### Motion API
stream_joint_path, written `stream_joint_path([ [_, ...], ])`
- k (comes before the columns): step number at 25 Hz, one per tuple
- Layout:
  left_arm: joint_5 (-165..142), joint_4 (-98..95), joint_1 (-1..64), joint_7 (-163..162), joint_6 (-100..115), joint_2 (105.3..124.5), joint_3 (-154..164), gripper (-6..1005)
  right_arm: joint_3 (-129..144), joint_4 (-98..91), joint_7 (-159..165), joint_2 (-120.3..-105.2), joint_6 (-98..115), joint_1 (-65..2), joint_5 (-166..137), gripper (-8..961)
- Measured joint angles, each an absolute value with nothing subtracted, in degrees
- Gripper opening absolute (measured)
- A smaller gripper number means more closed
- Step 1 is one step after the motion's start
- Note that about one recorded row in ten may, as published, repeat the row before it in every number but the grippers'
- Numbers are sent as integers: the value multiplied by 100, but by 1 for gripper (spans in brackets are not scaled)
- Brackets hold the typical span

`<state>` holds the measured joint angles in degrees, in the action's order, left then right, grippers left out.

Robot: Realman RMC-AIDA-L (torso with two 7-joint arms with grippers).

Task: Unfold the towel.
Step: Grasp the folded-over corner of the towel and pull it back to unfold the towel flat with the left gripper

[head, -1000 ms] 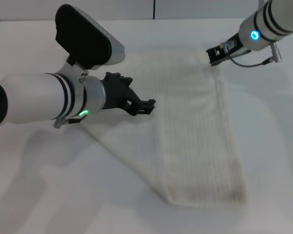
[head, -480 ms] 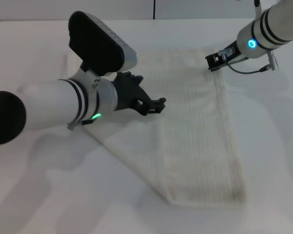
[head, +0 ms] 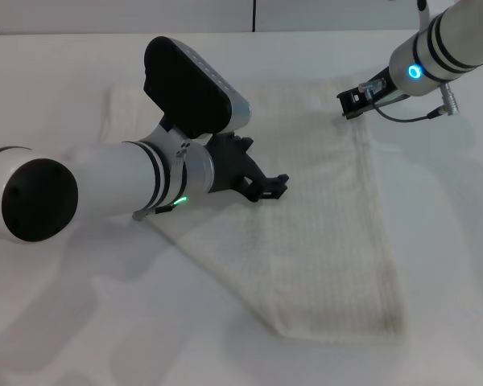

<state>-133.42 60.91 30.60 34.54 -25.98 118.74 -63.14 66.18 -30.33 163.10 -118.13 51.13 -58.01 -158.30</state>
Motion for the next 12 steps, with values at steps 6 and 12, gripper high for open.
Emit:
stream_joint_path([
  [6,-13341,5971,3110,3453,-2450,11874,-6306,788,6618,-3040,16303,-11813,5137,-5801,-15830,-2],
  [12,-13291,5685,3298,3374,-2427,11884,-6332,787,6618,-3045,16297,-11813,5141,-5804,-15829,-2],
])
